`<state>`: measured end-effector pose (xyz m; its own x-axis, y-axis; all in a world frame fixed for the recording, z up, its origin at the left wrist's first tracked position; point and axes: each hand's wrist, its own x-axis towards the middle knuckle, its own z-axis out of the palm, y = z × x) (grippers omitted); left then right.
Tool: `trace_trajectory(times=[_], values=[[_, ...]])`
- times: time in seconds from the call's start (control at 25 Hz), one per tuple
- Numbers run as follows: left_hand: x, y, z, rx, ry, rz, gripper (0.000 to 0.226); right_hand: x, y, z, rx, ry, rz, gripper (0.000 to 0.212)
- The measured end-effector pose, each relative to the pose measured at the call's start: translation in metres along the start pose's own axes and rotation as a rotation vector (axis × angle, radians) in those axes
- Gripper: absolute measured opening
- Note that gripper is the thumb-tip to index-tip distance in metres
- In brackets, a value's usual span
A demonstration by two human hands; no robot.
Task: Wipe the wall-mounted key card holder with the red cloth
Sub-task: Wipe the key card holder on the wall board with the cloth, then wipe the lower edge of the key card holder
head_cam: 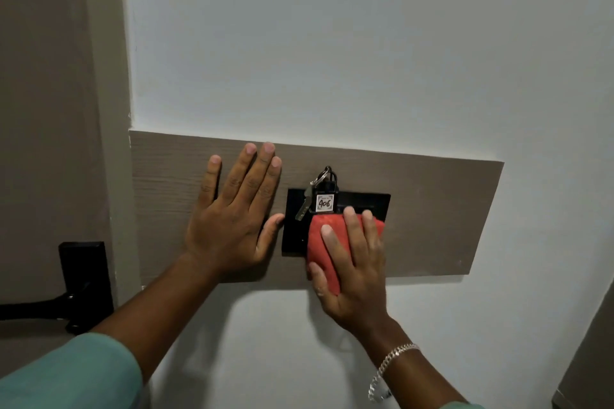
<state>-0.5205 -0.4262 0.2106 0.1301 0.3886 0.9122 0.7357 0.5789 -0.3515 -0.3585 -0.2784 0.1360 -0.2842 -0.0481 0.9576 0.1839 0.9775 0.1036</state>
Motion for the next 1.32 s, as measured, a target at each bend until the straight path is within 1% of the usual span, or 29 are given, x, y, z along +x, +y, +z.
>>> trace_trajectory(times=[0.04, 0.08, 0.2, 0.24, 0.36, 0.4, 0.48, 0.52, 0.56, 0.6, 0.64, 0.68, 0.72, 0.76, 0.8, 0.88, 0.96, 1.04, 1.08, 1.12, 1.2, 1.28, 1.32], values=[[0.001, 0.001, -0.001, 0.003, 0.002, 0.001, 0.077, -0.003, 0.012, -0.007, -0.005, -0.016, -0.021, 0.06], [0.002, 0.002, -0.002, 0.003, -0.001, -0.002, 0.077, -0.003, 0.021, -0.012, 0.006, -0.018, 0.014, 0.06], [0.002, -0.002, -0.001, 0.003, -0.042, 0.001, 0.076, 0.016, 0.023, -0.021, 0.127, 0.034, 0.266, 0.06], [0.004, 0.0, -0.002, 0.001, -0.047, -0.006, 0.076, 0.023, 0.021, -0.023, 0.151, 0.028, 0.292, 0.06], [-0.009, 0.015, -0.012, -0.08, -0.105, -0.099, 0.075, 0.019, 0.023, -0.036, 0.119, -0.082, 0.175, 0.062], [-0.021, 0.025, -0.017, -0.112, -0.15, -0.135, 0.076, 0.013, 0.027, -0.043, 0.131, -0.121, 0.167, 0.063], [-0.052, 0.057, -0.031, -0.201, -0.28, -0.239, 0.078, 0.0, 0.031, -0.055, 0.214, -0.191, 0.237, 0.064], [-0.067, 0.081, -0.041, -0.294, -0.339, -0.339, 0.079, -0.009, 0.029, -0.061, 0.254, -0.218, 0.293, 0.065], [-0.075, 0.108, -0.051, -0.435, -0.367, -0.483, 0.08, -0.017, 0.025, -0.065, 0.307, -0.242, 0.346, 0.066], [-0.079, 0.136, -0.061, -0.632, -0.367, -0.658, 0.079, -0.025, 0.02, -0.069, 0.374, -0.262, 0.389, 0.067], [-0.078, 0.163, -0.072, -0.856, -0.345, -0.837, 0.075, -0.034, 0.015, -0.076, 0.445, -0.278, 0.424, 0.069], [-0.073, 0.186, -0.081, -1.07, -0.306, -1.003, 0.065, -0.041, 0.013, -0.083, 0.505, -0.306, 0.449, 0.07], [-0.068, 0.206, -0.087, -1.227, -0.275, -1.13, 0.051, -0.051, 0.013, -0.091, 0.557, -0.352, 0.471, 0.07], [-0.063, 0.22, -0.088, -1.343, -0.288, -1.206, 0.041, -0.061, 0.014, -0.098, 0.597, -0.4, 0.478, 0.071], [-0.06, 0.233, -0.087, -1.441, -0.346, -1.255, 0.035, -0.075, 0.016, -0.107, 0.63, -0.441, 0.483, 0.072], [-0.056, 0.251, -0.083, -1.592, -0.448, -1.346, 0.032, -0.099, 0.023, -0.124, 0.671, -0.481, 0.537, 0.077], [-0.057, 0.285, -0.079, -1.665, -0.509, -1.47, 0.024, -0.123, 0.047, -0.148, 0.676, -0.562, 0.682, 0.089], [-0.059, 0.33, -0.075, -1.687, -0.563, -1.595, 0.019, -0.145, 0.085, -0.178, 0.763, -0.672, 0.868, 0.099], [-0.06, 0.351, -0.073, -1.725, -0.577, -1.648, 0.019, -0.155, 0.105, -0.192, 0.82, -0.689, 0.951, 0.102], [-0.06, 0.375, -0.07, -1.77, -0.588, -1.683, 0.019, -0.166, 0.126, -0.206, 0.84, -0.67, 1.04, 0.104], [-0.055, 0.423, -0.063, -1.814, -0.613, -1.696, 0.018, -0.191, 0.17, -0.229, 0.797, -0.627, 1.243, 0.099], [-0.054, 0.475, -0.054, -1.793, -0.666, -1.642, 0.014, -0.222, 0.209, -0.248, 0.795, -0.604, 1.447, 0.084], [-0.056, 0.502, -0.048, -1.802, -0.705, -1.619, 0.014, -0.237, 0.228, -0.26, 0.768, -0.596, 1.507, 0.078]])
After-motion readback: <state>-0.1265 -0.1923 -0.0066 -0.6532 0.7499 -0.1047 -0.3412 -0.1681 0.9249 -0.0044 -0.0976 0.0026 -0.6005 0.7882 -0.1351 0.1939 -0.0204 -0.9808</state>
